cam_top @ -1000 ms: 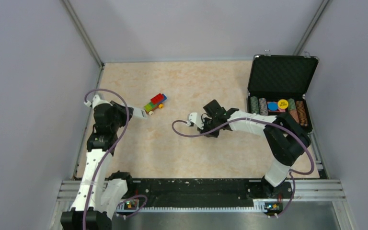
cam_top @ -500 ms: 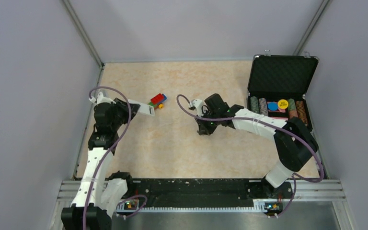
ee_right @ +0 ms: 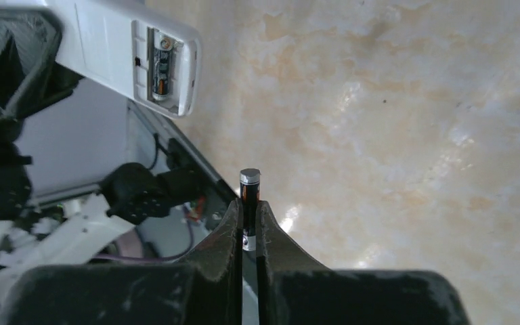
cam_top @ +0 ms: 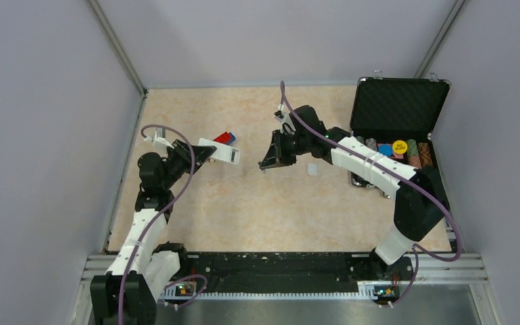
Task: Load the batteries into the remote control
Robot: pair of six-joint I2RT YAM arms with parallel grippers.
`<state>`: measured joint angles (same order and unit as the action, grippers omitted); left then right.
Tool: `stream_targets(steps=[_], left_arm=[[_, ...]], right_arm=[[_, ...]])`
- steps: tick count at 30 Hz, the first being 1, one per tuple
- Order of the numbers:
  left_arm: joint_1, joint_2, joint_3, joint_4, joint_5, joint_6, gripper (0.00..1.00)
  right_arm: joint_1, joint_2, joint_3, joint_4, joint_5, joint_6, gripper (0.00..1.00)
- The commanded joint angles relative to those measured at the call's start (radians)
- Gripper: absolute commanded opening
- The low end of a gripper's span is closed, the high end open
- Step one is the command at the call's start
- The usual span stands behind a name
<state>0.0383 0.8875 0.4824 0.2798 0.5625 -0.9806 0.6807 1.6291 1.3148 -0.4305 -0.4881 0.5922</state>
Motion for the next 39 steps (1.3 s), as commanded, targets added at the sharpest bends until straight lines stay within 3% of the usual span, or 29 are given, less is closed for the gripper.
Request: stream_targets(steps=[1,12,26,39], left_arm=[[-0.005,-0.025,-0.022,0.176,0.044,-0.075,0.00],[-0.013,-0.038,0.000,0.035,0.035,-0.087,0.00],[-0.029,0.077,0.034,0.049,0.125,-0.087,0.00],[-0.030,0.098,0.055,0.038,0.124,-0.070,0.00]], right_arm=[[-0.016,-0.039,-0.065,0.164,-0.090,0.409,0.00],[-0.006,-0.064,-0.118,0.329,-0.087,0.653,0.00],[0.045,-0.007,-0.081,0.359,-0.080,0.700,0.00],[0.072,0.055,-0.059,0.316,-0.074,0.731,0.00]])
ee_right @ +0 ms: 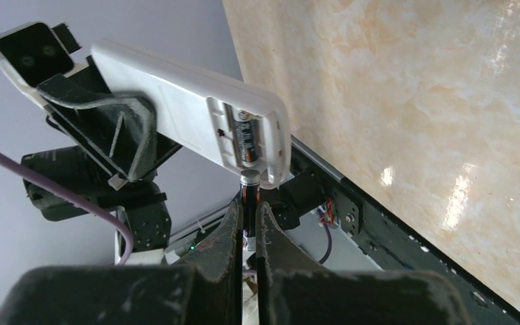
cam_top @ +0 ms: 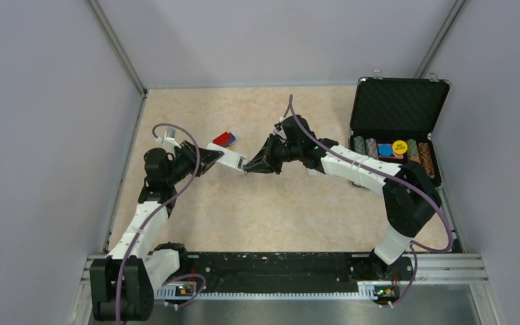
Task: Load the batteries into the remote control
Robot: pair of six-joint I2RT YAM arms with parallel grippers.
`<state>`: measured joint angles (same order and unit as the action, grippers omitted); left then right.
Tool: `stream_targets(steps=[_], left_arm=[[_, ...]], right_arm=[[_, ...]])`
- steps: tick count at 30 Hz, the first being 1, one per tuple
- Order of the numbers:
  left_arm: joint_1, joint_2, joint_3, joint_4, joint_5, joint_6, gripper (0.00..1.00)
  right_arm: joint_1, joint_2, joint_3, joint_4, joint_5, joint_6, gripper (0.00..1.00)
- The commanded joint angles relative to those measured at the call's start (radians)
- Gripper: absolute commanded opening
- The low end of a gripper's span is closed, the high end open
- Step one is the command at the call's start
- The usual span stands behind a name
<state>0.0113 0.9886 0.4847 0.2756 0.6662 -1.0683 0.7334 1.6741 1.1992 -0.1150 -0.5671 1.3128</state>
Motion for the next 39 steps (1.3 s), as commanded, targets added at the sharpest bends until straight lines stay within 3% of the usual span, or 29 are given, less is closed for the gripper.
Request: stream_targets(steps=[1,17,39], left_arm=[[-0.003,-0.004,0.055,0.039,0.022,0.021,0.00],[-0.005,-0.014,0.073,-0.093,0.018,0.016,0.00],[-0.007,-0.042,0.067,-0.030,0.044,0.002,0.00]], right_arm=[[0.021,0.013,0.058,-0.004,0.009,0.012,0.00],[0.023,0.028,0.050,-0.044,0.098,0.049,0.00],[0.036,0.078,0.100,-0.146,0.137,0.096,0.00]])
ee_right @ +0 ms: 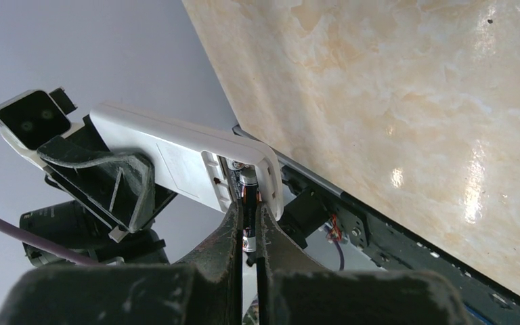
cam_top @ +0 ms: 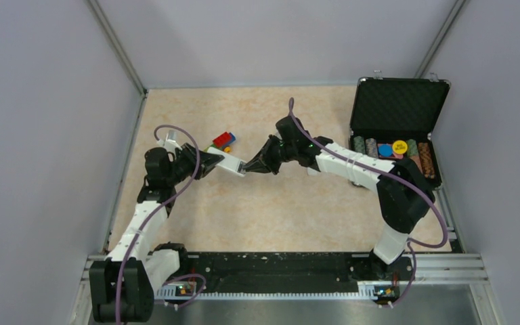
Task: Load the batteries into the remote control
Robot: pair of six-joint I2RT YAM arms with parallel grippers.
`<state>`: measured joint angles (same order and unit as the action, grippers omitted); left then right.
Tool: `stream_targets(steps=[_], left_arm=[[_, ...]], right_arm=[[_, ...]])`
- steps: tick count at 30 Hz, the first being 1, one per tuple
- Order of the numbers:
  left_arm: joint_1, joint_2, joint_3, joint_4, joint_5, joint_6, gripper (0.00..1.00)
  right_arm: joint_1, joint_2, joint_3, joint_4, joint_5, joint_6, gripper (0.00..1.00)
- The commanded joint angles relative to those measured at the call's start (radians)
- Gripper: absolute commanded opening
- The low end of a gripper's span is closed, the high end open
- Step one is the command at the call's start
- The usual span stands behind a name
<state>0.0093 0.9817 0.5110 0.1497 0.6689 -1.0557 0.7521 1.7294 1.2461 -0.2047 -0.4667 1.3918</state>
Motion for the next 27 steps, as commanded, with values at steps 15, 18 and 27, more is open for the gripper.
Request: stream_targets(steps=[15,18,27], left_arm=[[-0.005,-0.015,0.100,-0.020,0.053,-0.055,0.00],[-0.005,-0.018,0.121,-0.058,0.047,-0.053,0.00],[-0.005,0.004,0.141,-0.115,0.049,-0.058,0.00]], right_arm=[[0.023,0.040,0.063,-0.066,0.034,0.054,0.06],[0.024,0.040,0.063,-0.066,0.036,0.062,0.09],[0.024,0.043,0.070,-0.090,0.023,0.062,0.17]])
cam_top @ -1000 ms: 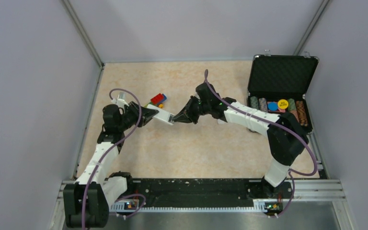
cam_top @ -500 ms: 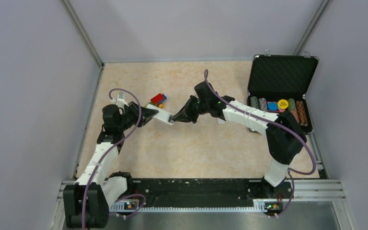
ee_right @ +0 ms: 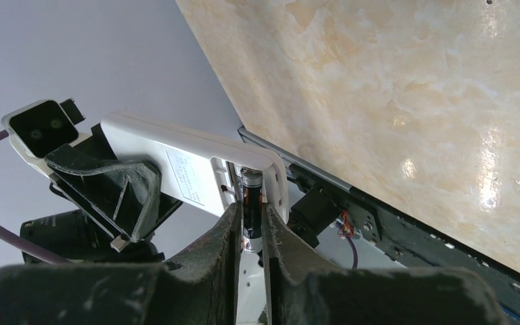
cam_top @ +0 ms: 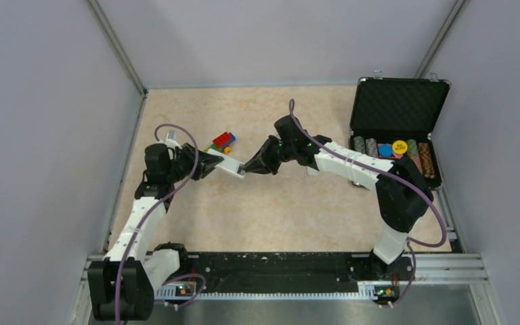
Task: Load the batteries into the remote control
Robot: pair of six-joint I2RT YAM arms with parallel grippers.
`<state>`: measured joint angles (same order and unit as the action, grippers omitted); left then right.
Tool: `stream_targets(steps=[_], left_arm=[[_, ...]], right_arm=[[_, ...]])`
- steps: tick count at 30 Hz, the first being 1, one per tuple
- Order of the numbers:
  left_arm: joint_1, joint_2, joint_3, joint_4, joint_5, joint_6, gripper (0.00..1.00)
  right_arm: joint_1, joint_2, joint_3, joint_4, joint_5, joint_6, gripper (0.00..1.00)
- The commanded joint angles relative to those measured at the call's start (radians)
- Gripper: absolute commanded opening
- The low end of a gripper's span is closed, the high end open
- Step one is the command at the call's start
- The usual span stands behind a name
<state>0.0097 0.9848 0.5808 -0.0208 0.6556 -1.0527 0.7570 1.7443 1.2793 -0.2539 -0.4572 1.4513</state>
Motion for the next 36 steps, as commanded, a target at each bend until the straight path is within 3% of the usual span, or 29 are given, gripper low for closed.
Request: stream_targets(steps=[1,14,17,22,32,36], left_arm=[[-0.005,0.004,0.071,0.057,0.063,-0.061,0.00],[-0.005,0.018,0.079,0.033,0.057,-0.044,0.00],[-0.014,0.021,0.096,-0.009,0.048,-0.022,0.00],[-0.024,0.025,0.099,-0.022,0.043,-0.014,0.00],[-0.025,0.044,0.101,-0.009,0.072,-0.020,0.00],[-0.025,0.052,0.110,-0.014,0.112,-0.012,0.00]], right_arm=[[0.019,0.029,0.038,-0.042,0.012,0.002,0.18],[0.018,0.014,0.046,-0.042,0.011,-0.028,0.27],[0.011,-0.025,0.029,-0.060,0.023,-0.078,0.48],[-0.021,-0.126,-0.038,-0.058,0.054,-0.110,0.68],[-0.071,-0.200,-0.071,0.047,0.039,-0.141,0.77],[-0.100,-0.195,-0.057,0.116,-0.031,-0.308,0.78]])
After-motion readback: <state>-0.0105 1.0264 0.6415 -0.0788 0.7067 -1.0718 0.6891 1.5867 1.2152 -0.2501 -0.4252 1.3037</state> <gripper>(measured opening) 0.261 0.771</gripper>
